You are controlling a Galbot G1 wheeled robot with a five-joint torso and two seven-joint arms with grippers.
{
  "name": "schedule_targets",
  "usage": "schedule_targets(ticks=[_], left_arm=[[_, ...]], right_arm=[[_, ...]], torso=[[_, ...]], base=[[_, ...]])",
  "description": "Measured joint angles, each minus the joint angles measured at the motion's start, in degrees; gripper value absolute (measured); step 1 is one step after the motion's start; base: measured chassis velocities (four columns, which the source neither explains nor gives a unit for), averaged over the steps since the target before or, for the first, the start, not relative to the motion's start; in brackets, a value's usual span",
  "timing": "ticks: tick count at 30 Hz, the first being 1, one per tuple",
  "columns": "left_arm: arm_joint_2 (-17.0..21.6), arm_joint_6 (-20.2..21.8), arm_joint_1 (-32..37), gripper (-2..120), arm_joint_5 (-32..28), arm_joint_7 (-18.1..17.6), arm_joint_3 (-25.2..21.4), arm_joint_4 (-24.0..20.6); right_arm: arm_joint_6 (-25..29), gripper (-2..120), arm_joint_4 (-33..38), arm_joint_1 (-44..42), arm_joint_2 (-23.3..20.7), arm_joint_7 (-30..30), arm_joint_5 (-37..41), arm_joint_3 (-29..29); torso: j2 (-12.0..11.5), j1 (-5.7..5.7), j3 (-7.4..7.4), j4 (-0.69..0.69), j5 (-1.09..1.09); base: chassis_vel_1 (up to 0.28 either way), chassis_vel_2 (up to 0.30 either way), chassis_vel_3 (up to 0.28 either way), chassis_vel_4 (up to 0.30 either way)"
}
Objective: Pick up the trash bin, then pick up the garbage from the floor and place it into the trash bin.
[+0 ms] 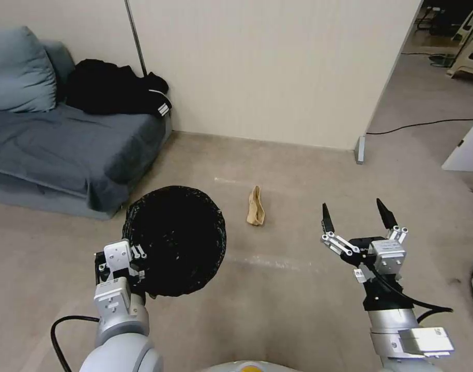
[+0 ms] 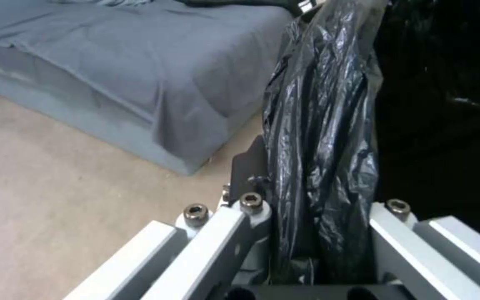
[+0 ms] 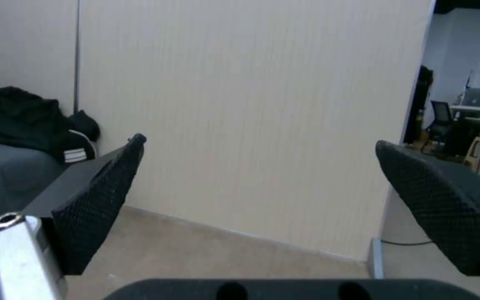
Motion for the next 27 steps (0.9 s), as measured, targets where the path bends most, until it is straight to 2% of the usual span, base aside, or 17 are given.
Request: schedule_targets(ticks=[27], left_arm=[[-0.1, -0.9, 0.4, 2, 1.1, -0.5, 0.5, 0.1]], right_arm=[[1.1, 100, -0.1, -0.1, 0.0, -0.8, -0.4, 0.0]], torso=[[0.0, 0.00, 0.00, 0.00, 0.00]], base=[[-0.149, 0.153, 0.149, -0.153]])
